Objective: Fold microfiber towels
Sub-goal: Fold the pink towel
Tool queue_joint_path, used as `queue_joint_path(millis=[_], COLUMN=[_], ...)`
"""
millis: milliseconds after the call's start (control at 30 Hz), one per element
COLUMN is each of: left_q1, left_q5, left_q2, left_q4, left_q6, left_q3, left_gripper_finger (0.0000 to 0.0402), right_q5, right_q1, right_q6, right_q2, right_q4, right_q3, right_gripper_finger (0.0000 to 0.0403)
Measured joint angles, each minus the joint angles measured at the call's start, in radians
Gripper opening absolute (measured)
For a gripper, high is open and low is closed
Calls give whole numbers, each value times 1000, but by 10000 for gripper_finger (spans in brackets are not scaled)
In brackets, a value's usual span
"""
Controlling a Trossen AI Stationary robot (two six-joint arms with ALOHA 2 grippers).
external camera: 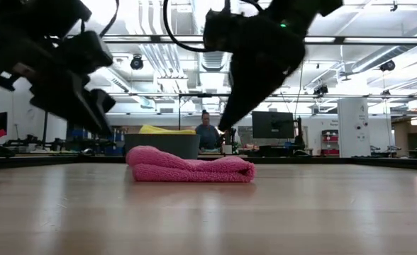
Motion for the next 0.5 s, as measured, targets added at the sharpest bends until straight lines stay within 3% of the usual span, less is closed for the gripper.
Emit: queue_joint_path(millis=[200, 367, 500], left_q1=[-19, -19, -19], left_q5=[-8, -77, -79], left_q2=[159, 254, 288], left_q4=[185, 194, 248], left_q6=[-26, -51, -51], left_q3=[6, 34, 45], left_gripper_finger=[114, 114, 114], right_q5=[48, 52, 51], right_q1=[59, 72, 71], right_q6=[-32, 27, 36], right_q2=[-1, -1, -1], right_q4=[-3, -19, -34], right_q3=[-37, -51, -60], right_gripper_finger=[11, 16, 44])
